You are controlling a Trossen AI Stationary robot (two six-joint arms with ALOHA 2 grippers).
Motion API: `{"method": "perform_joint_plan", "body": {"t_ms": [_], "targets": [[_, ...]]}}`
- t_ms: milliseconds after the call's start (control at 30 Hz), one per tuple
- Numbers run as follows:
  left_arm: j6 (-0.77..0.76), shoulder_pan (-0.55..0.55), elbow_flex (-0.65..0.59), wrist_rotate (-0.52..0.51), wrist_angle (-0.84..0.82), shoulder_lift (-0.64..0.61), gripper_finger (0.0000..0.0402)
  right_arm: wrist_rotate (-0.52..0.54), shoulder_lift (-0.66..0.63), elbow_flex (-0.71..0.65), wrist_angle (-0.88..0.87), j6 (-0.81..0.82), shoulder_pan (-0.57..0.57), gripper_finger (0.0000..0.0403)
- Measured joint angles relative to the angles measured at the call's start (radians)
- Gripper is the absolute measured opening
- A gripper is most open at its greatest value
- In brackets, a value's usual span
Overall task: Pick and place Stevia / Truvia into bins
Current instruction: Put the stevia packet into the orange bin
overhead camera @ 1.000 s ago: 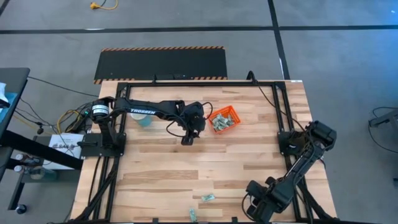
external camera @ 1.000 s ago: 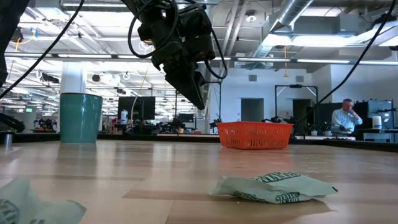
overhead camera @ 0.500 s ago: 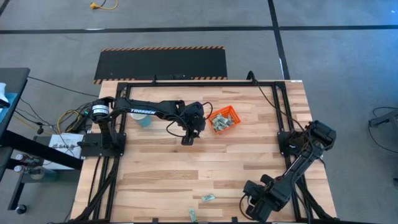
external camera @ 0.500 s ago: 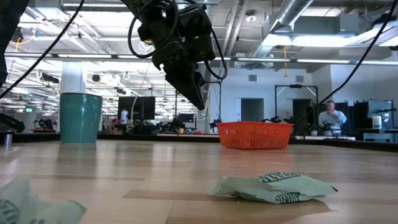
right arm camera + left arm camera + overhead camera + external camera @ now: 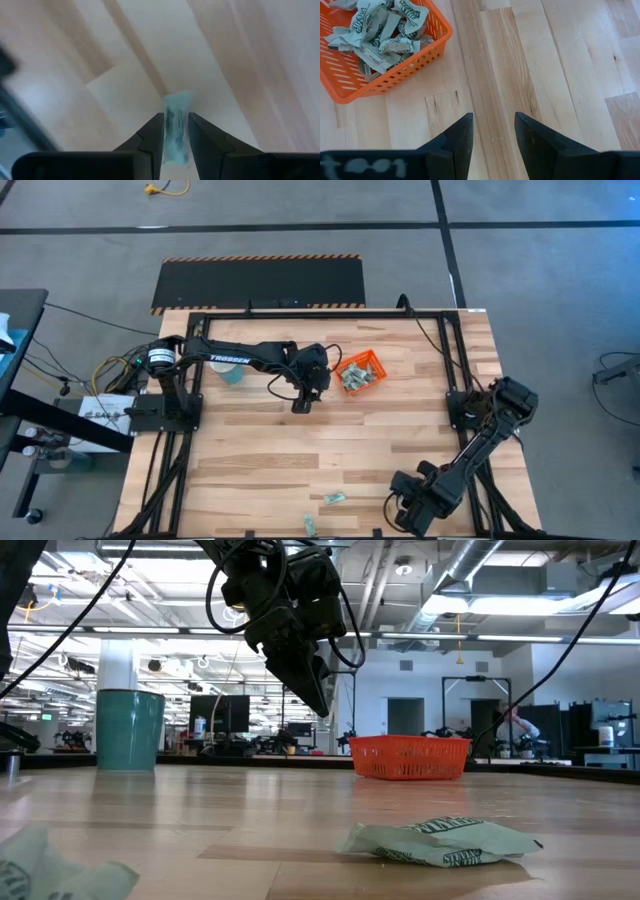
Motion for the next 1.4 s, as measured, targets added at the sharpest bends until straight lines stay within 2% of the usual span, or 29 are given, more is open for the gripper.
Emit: {"method": "perform_joint_plan", "body": {"t_ms": [167, 233, 467, 700, 867, 967, 1300, 1400], "targets": [[-0.001, 0.0, 0.0, 0.0, 0.0, 0.0, 0.0132, -0.082, 0.066, 0.013, 0.002, -0.024, -0.012, 0.0082], [-0.002, 0.0, 0.0, 0.0, 0.0, 0.0, 0.0132, -0.085, 0.076, 0.021, -0.012, -0.016, -0.017, 0.0082], [-0.002, 0.0, 0.0, 0.0, 0.0, 0.0, 0.0132, -0.022, 0.087, 0.069, -0.086, -0.012, -0.016, 0.0074], [-0.002, 0.0, 0.0, 0.0, 0.0, 0.001, 0.0132, 0.006, 0.088, 0.07, -0.092, -0.025, -0.016, 0.0009], [-0.002, 0.0, 0.0, 0.0, 0.0, 0.001, 0.0132, 0.065, 0.088, 0.07, -0.102, -0.02, -0.016, 0.001], [-0.008, 0.0, 0.0, 0.0, 0.001, 0.001, 0.0132, 0.158, 0.079, 0.067, -0.151, -0.018, -0.019, 0.0003], [-0.027, 0.0, 0.0, 0.0, 0.003, 0.001, 0.0132, 0.681, -0.047, 0.079, -0.387, 0.016, -0.102, 0.0002], [-0.027, 0.0, 0.0, -0.001, 0.003, 0.001, 0.0132, 0.765, -0.086, 0.078, -0.463, 0.001, -0.157, 0.0001]]}}
